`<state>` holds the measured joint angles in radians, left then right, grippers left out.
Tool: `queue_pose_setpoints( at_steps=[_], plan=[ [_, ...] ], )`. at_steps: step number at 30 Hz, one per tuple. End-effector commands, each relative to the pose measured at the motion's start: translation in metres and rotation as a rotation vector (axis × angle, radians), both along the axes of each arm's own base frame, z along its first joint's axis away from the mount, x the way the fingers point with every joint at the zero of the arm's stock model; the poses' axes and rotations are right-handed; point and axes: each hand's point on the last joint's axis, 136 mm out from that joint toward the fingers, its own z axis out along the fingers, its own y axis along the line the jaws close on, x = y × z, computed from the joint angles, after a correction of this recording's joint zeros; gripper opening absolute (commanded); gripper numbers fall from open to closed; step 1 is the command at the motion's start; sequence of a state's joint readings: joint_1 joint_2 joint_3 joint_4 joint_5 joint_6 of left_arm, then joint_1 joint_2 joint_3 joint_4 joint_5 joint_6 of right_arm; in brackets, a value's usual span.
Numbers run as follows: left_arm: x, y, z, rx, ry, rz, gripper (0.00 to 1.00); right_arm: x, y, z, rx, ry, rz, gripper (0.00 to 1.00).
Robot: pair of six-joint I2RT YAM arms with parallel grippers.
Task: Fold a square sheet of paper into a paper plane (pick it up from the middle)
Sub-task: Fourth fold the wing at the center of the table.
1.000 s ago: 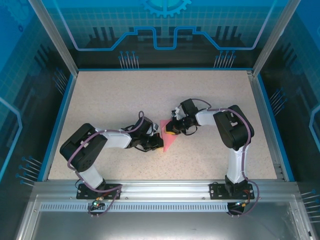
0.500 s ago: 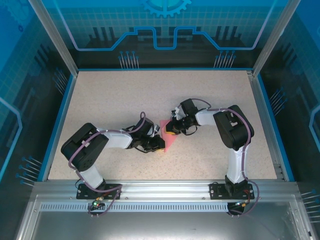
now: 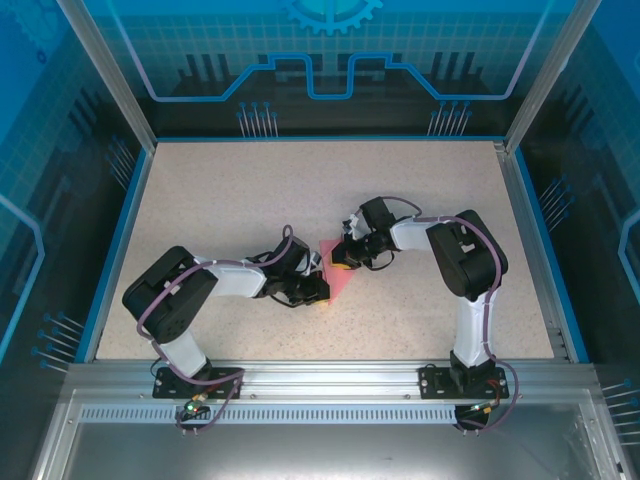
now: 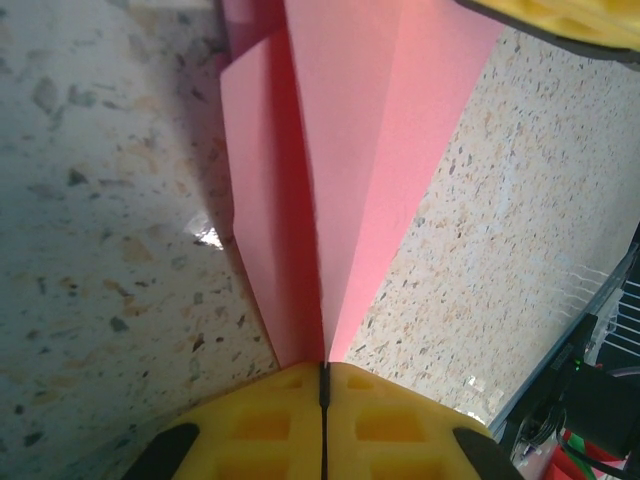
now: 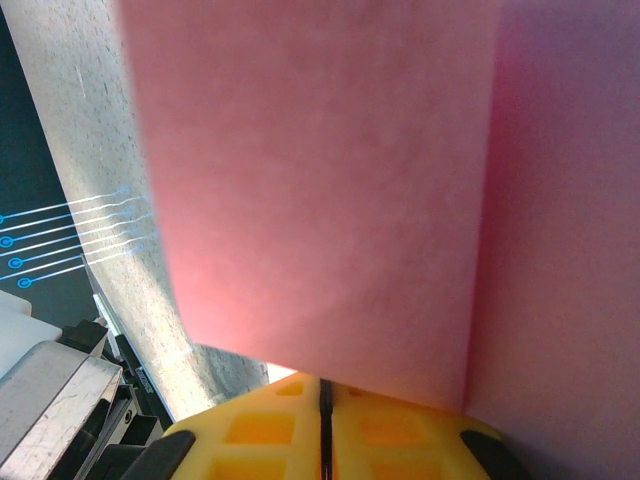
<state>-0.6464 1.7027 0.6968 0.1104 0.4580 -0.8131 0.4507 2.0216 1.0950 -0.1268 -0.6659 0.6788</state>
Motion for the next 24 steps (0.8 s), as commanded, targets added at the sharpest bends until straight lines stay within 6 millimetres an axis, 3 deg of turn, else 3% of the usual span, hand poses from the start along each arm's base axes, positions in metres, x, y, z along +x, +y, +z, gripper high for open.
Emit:
queue_pose_setpoints(
  at_steps=[1,5,8,11,16,20,24],
  plan=[
    [-0.022,0.004,-0.017,0.017,0.1,-0.016,0.06,-0.02,-0.024,-0.049,-0.164,0.108,-0.024,0.09],
    [-0.031,0.01,-0.031,0.037,0.173,0.017,0.07,-0.021,-0.025,-0.051,-0.174,0.114,-0.023,0.09],
    [-0.033,0.015,-0.027,0.05,0.158,0.035,0.1,-0.022,-0.026,-0.053,-0.18,0.116,-0.022,0.09],
    [-0.028,0.014,-0.01,0.032,0.115,0.038,0.17,-0.023,-0.026,-0.053,-0.184,0.116,-0.021,0.09],
    [-0.017,0.008,0.024,-0.005,0.036,0.037,0.2,-0.023,-0.026,-0.053,-0.185,0.116,-0.022,0.09],
    [-0.001,-0.001,0.053,-0.052,-0.039,0.053,0.2,-0.024,-0.026,-0.054,-0.188,0.117,-0.021,0.09],
    [0.021,-0.01,0.065,-0.054,-0.095,0.073,0.2,-0.024,-0.026,-0.055,-0.184,0.119,-0.022,0.09]
  ],
)
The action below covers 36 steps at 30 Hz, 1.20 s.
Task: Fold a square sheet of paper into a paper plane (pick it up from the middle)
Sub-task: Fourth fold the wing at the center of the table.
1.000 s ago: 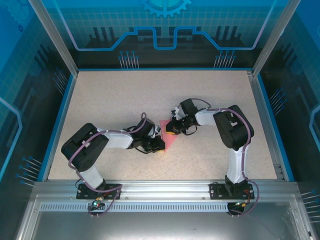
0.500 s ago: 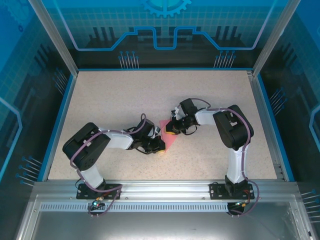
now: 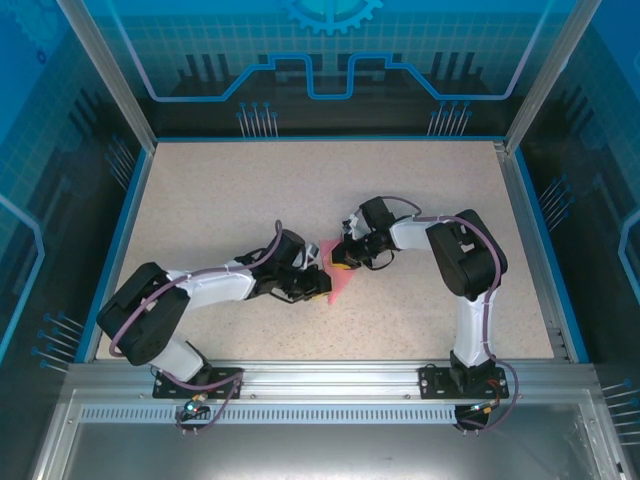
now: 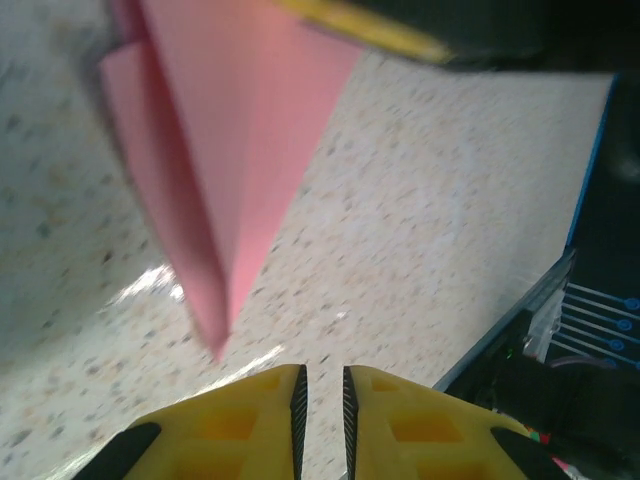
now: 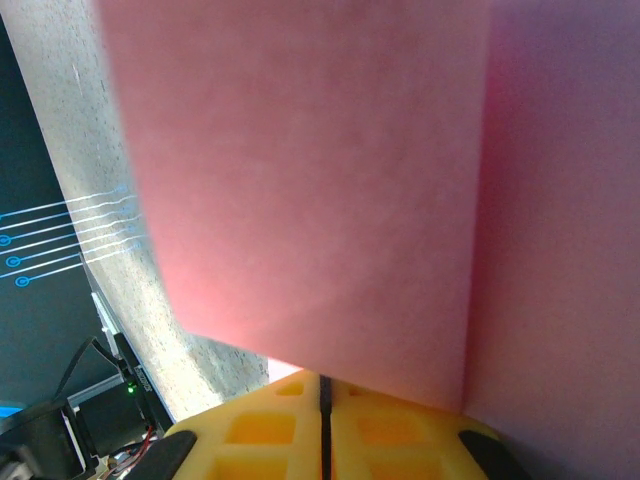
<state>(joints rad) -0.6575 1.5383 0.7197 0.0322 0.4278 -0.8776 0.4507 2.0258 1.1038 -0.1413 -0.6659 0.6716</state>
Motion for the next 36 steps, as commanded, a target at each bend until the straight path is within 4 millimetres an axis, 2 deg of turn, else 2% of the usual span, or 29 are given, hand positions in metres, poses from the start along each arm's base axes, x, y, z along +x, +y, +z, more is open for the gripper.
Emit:
queue_pose_setpoints(
  at_steps=[1,5,7,14,20,28,33,36],
  plan=[
    [0.021,-0.01,0.012,-0.003,-0.046,0.026,0.2,-0.024,-0.026,-0.055,-0.18,0.117,-0.027,0.09],
    [0.034,-0.025,0.001,-0.024,-0.022,0.024,0.18,-0.025,-0.026,-0.056,-0.179,0.118,-0.027,0.09],
    [0.035,-0.026,-0.01,-0.012,0.005,0.028,0.18,-0.025,-0.026,-0.057,-0.182,0.119,-0.026,0.09],
    [0.02,-0.01,-0.049,0.059,0.089,0.062,0.17,-0.026,-0.026,-0.057,-0.18,0.12,-0.026,0.09],
    [0.003,0.002,-0.071,0.099,0.147,0.072,0.16,-0.026,-0.027,-0.057,-0.184,0.122,-0.026,0.09],
    [-0.016,0.002,-0.076,0.07,0.195,0.027,0.17,-0.026,-0.027,-0.059,-0.187,0.124,-0.028,0.09],
    [-0.029,-0.005,-0.068,0.037,0.199,-0.038,0.17,-0.025,-0.028,-0.059,-0.191,0.126,-0.028,0.09],
    [-0.037,0.001,-0.071,0.073,0.218,-0.047,0.17,-0.026,-0.028,-0.059,-0.193,0.126,-0.028,0.09]
  ],
)
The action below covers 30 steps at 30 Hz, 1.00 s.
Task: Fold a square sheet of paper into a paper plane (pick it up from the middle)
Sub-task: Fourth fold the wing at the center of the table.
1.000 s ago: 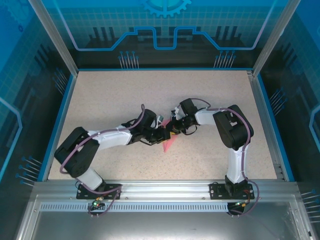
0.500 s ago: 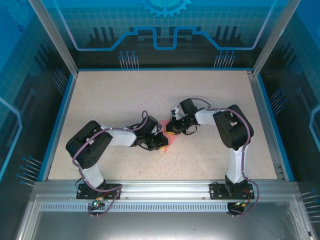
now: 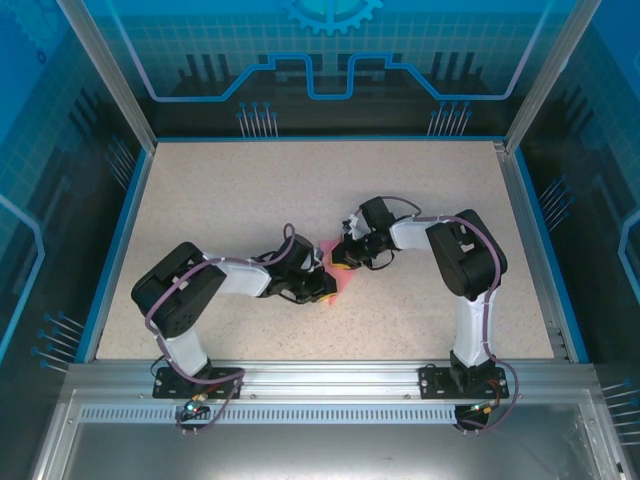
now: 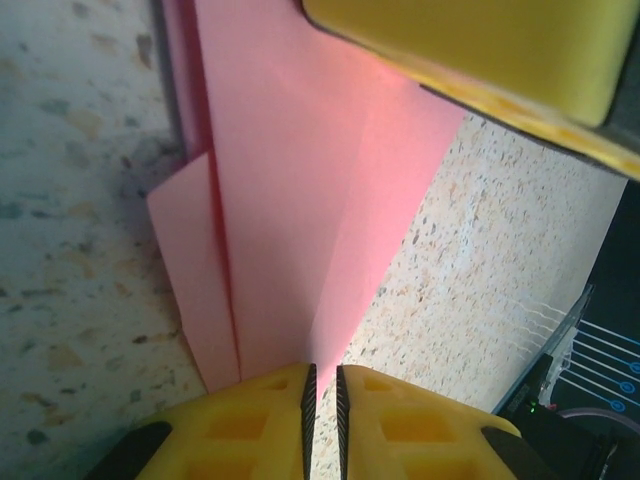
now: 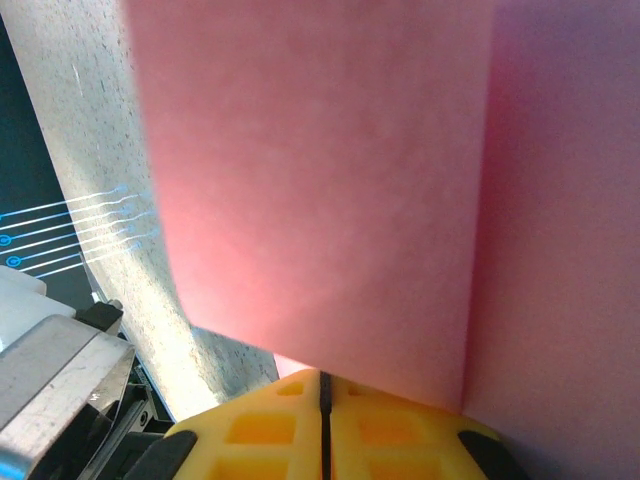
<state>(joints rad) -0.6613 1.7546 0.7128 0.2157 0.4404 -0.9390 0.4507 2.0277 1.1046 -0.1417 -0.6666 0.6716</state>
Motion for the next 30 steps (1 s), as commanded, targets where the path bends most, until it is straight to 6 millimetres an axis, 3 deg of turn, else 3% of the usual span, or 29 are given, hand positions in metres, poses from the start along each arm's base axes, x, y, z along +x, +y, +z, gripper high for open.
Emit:
queue_pose_setpoints(
  at_steps=[1,19,24,30],
  plan=[
    [-0.047,0.013,-0.018,0.058,0.138,-0.079,0.17,-0.025,-0.028,-0.058,-0.194,0.124,-0.029,0.09],
    [-0.078,0.026,-0.033,0.128,0.232,-0.093,0.15,-0.025,-0.029,-0.058,-0.195,0.125,-0.029,0.09],
    [-0.068,0.025,-0.011,0.116,0.146,-0.084,0.13,-0.025,-0.029,-0.058,-0.194,0.124,-0.029,0.09],
    [-0.025,0.024,0.035,0.07,-0.03,0.026,0.13,-0.026,-0.03,-0.06,-0.197,0.128,-0.031,0.09]
  ],
)
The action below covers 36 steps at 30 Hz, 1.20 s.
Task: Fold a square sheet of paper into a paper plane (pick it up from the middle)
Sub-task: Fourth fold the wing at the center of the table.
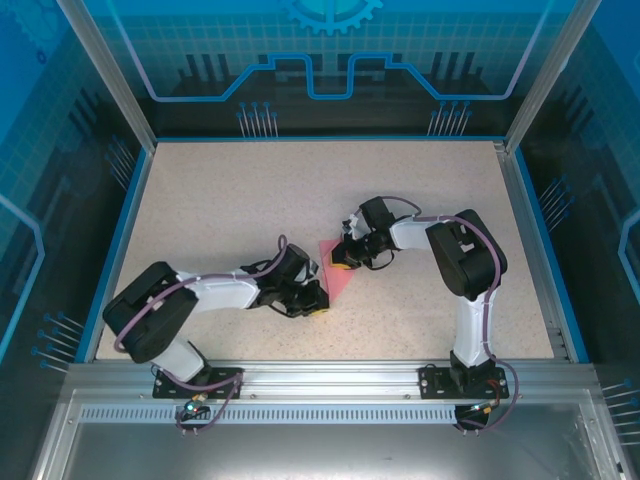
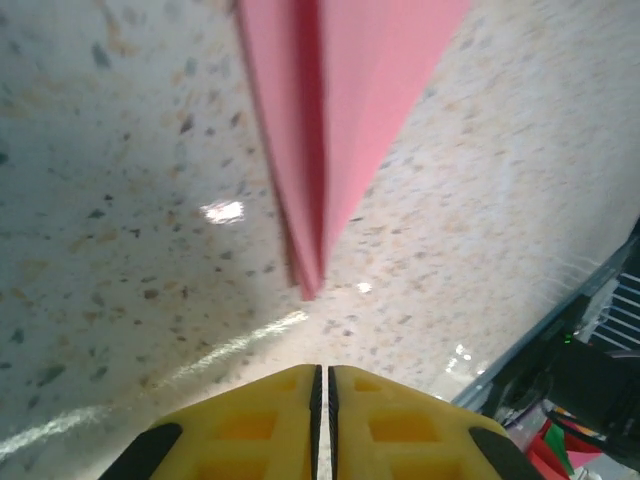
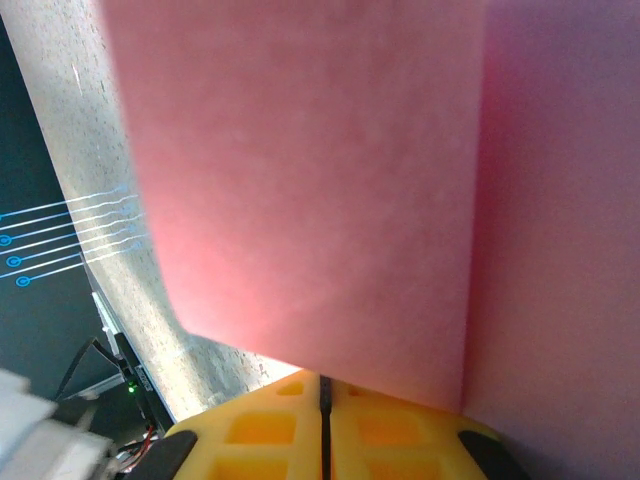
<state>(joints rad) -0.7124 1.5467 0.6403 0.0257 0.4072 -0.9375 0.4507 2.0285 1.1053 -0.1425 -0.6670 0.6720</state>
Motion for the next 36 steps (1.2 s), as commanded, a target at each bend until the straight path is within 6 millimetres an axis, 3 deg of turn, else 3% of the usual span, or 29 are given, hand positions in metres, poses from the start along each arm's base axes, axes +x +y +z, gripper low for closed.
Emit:
queue_pose_setpoints(
  at_steps=[1,7,15,21,28,31,36],
  plan=[
    [0.027,0.007,0.021,0.005,-0.08,0.083,0.13,-0.026,-0.029,-0.06,-0.196,0.127,-0.031,0.09],
    [0.073,-0.01,0.038,-0.037,-0.159,0.161,0.13,-0.026,-0.03,-0.061,-0.196,0.128,-0.036,0.09],
    [0.096,-0.029,0.015,-0.053,-0.138,0.19,0.14,-0.027,-0.029,-0.061,-0.192,0.13,-0.034,0.09],
    [0.084,-0.011,-0.026,0.086,-0.043,0.212,0.12,-0.025,-0.027,-0.059,-0.182,0.129,-0.034,0.09],
    [0.051,0.02,-0.068,0.239,0.062,0.22,0.08,-0.019,-0.022,-0.048,-0.147,0.104,-0.034,0.1],
    [0.043,0.026,-0.076,0.257,0.078,0.214,0.07,-0.012,-0.016,-0.035,-0.109,0.074,-0.03,0.1],
    [0.038,0.028,-0.075,0.251,0.068,0.202,0.06,0.009,-0.015,0.007,-0.038,-0.026,-0.04,0.09]
  ],
)
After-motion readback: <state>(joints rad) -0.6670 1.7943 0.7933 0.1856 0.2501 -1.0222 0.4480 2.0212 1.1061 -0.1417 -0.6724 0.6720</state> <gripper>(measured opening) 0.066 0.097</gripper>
